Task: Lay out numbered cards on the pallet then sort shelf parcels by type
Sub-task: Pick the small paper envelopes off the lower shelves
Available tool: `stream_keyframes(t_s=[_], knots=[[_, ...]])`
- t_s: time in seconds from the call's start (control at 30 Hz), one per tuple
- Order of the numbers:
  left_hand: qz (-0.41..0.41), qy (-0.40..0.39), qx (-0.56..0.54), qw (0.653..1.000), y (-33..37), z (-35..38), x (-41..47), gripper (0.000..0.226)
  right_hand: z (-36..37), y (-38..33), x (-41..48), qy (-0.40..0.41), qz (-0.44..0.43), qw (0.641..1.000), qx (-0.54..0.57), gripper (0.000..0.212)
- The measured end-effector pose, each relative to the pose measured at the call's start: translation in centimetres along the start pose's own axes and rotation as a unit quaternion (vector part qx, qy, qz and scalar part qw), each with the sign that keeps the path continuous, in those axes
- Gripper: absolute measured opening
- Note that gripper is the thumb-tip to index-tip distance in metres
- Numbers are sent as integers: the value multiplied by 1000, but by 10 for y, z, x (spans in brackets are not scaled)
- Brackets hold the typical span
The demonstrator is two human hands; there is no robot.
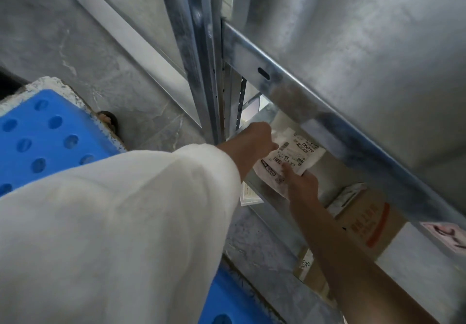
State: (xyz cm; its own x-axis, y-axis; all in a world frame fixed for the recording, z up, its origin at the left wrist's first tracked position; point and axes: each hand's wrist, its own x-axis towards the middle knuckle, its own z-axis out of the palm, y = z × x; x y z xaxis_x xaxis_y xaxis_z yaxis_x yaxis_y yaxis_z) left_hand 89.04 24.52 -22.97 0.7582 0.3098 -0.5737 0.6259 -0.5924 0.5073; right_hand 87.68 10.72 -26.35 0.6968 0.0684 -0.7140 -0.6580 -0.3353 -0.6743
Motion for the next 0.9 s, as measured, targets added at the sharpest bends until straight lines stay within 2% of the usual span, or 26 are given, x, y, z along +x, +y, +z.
stream_keyframes(t_s=[0.13,0.27,0.4,0.53,0.6,0.67,0.77,0.9], knots=[[7,26,-88,996,4,-15,-17,24,-13,-9,-20,-21,-27,999,-31,28],[13,58,-109,992,5,-32,-54,35,-33,-21,-46,-63,-43,995,-70,28],[-26,67,-166,983,11,-42,-95,43,-38,-35,-83,-115,-78,989,-42,24],[-10,124,-199,972,9,-57,-142,37,-33,-42,-120,-154,-123,980,33,42],[-6,140,-223,965,3,-65,-165,39,-27,-39,-138,-140,-119,981,54,42],[9,163,-227,960,-3,-69,-191,44,-20,-35,-160,-101,-79,989,77,40],[12,192,-209,959,-9,-69,-228,51,-6,-31,-190,-76,-57,995,43,38],[11,223,-258,940,-20,-71,-274,20,4,-45,-232,-63,-77,995,22,21]])
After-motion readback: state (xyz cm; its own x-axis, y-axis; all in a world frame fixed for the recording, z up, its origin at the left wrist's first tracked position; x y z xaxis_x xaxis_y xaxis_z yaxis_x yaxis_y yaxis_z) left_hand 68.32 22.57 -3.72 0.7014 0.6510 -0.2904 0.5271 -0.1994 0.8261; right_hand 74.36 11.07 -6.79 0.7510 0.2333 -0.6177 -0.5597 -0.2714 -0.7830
